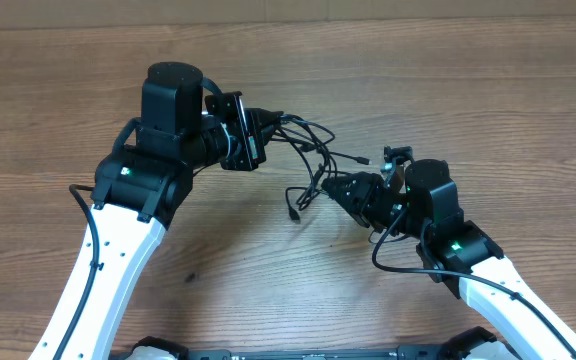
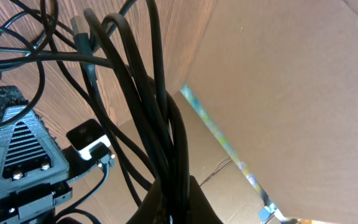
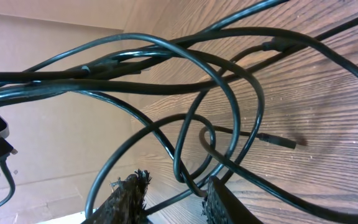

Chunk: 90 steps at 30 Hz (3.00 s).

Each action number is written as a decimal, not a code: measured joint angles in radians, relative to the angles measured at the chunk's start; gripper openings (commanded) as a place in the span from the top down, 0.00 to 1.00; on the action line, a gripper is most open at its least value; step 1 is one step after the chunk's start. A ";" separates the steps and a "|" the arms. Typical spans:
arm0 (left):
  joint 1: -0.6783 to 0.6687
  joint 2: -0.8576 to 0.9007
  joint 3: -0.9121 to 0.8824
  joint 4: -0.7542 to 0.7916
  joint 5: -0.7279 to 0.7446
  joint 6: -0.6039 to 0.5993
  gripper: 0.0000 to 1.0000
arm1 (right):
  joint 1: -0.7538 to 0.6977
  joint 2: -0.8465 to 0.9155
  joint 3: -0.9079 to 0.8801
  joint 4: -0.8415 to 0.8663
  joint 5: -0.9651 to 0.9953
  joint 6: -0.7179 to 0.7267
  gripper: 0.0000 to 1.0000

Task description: Untangle cables

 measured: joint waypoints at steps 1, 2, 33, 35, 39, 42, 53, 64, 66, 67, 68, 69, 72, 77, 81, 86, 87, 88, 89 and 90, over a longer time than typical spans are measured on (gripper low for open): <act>0.000 0.000 0.000 0.000 0.005 0.000 0.96 | 0.000 0.000 0.000 0.000 0.000 0.000 0.68; 0.000 0.000 0.000 0.000 0.009 0.000 0.96 | 0.000 0.000 0.000 -0.001 0.000 0.000 0.68; -0.080 0.000 0.000 0.068 0.037 0.000 0.96 | 0.012 0.000 0.000 0.002 0.064 0.000 0.74; -0.080 0.000 0.000 0.068 0.047 0.000 0.96 | 0.012 0.000 0.000 -0.004 0.078 0.001 0.75; -0.080 0.000 0.000 0.069 0.064 0.000 0.96 | 0.012 0.000 0.000 -0.004 0.109 0.001 0.81; -0.080 0.000 0.000 0.069 0.073 0.000 0.96 | 0.012 0.000 0.000 -0.004 0.124 0.000 0.92; -0.080 0.000 0.000 0.071 0.077 0.000 0.96 | 0.012 0.000 0.000 -0.008 0.138 0.000 0.96; -0.080 0.000 0.000 0.041 -0.005 0.000 0.96 | 0.012 0.000 0.000 0.112 0.008 0.000 0.96; -0.080 0.000 0.000 0.011 -0.048 0.000 0.96 | 0.012 0.000 0.000 0.154 -0.046 0.001 0.96; -0.080 0.000 0.000 -0.006 -0.072 0.000 0.96 | 0.012 0.001 0.000 0.185 -0.080 0.002 0.96; -0.080 0.000 0.000 -0.021 -0.092 0.000 0.96 | 0.012 0.001 0.000 0.208 -0.108 0.002 0.96; -0.080 0.000 0.000 -0.033 -0.113 0.000 0.96 | 0.012 0.001 0.000 0.232 -0.138 0.001 0.96; -0.080 0.000 0.000 -0.069 -0.179 0.000 0.96 | 0.012 0.001 0.000 0.281 -0.216 -0.004 0.96; -0.080 0.000 0.000 -0.063 -0.222 0.000 0.96 | 0.012 0.001 0.000 0.227 -0.259 -0.034 0.96; -0.080 0.000 0.000 -0.056 -0.232 0.000 0.96 | 0.012 0.001 0.000 0.111 -0.216 -0.039 0.79; -0.080 0.000 0.000 -0.051 -0.224 0.000 0.96 | 0.012 0.001 -0.001 0.042 -0.137 -0.051 0.56; -0.080 0.000 0.000 -0.046 -0.216 0.000 0.96 | 0.012 0.001 -0.001 0.040 -0.122 -0.050 0.54; -0.080 0.000 0.000 -0.039 -0.207 0.000 0.96 | 0.012 0.001 -0.001 0.041 -0.112 -0.051 0.54; -0.080 0.000 0.000 -0.033 -0.195 0.000 0.96 | 0.012 0.001 -0.001 0.040 -0.105 -0.052 0.54; -0.080 0.000 0.000 -0.023 -0.178 0.000 0.96 | 0.012 0.001 -0.001 0.040 -0.095 -0.052 0.54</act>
